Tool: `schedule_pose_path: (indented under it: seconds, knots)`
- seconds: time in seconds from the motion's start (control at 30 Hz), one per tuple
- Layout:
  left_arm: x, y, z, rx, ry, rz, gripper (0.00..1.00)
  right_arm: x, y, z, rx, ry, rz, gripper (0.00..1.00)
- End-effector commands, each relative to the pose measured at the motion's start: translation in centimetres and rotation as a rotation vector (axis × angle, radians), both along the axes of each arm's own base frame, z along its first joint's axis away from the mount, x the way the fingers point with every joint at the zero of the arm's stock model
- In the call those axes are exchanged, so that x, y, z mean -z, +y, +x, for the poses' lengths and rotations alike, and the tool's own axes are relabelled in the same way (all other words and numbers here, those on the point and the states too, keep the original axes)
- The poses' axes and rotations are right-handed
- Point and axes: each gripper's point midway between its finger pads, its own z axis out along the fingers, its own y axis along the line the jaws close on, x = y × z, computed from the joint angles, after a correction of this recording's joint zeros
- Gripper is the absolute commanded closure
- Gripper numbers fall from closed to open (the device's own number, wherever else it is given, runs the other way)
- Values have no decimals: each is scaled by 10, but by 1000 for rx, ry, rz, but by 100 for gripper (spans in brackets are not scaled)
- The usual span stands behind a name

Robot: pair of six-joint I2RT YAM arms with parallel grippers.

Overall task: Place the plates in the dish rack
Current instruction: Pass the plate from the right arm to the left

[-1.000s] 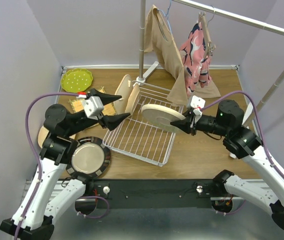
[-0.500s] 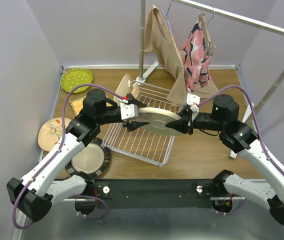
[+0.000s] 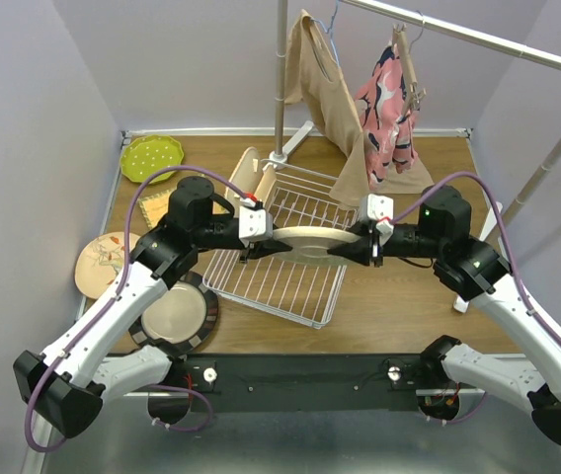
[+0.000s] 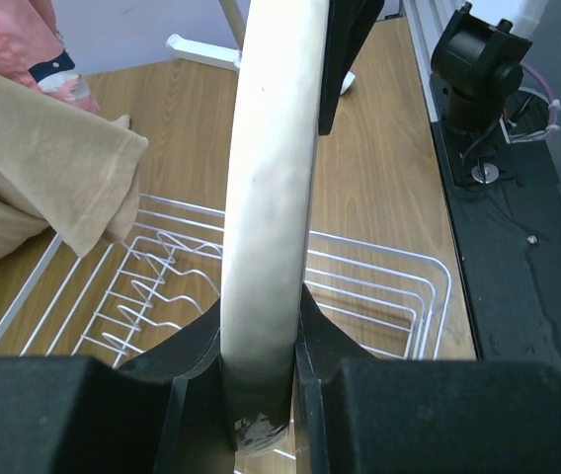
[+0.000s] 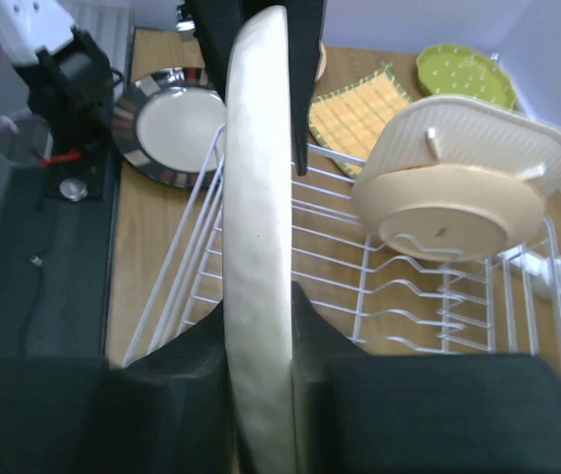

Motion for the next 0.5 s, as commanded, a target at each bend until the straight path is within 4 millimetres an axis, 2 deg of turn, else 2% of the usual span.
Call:
schedule_pose_path:
  seconds: [0.0, 0.07, 0.17, 0.37, 0.47]
  knots:
    - [-29, 12, 23, -187, -91, -26, 100, -36, -3, 19, 125, -79, 85, 38]
    - [-32, 17, 22, -219, -79, -30, 100, -36, -8, 28, 189, -89, 82, 24]
    - [-34, 27, 22, -282, -70, -32, 100, -38, -16, 33, 239, -107, 86, 17]
    - [-44, 50, 26, -423, -89, -39, 100, -51, -40, 46, 381, -139, 114, 12]
    - [-57, 53, 20, -433, -89, -92, 100, -46, -49, 52, 430, -128, 112, 12]
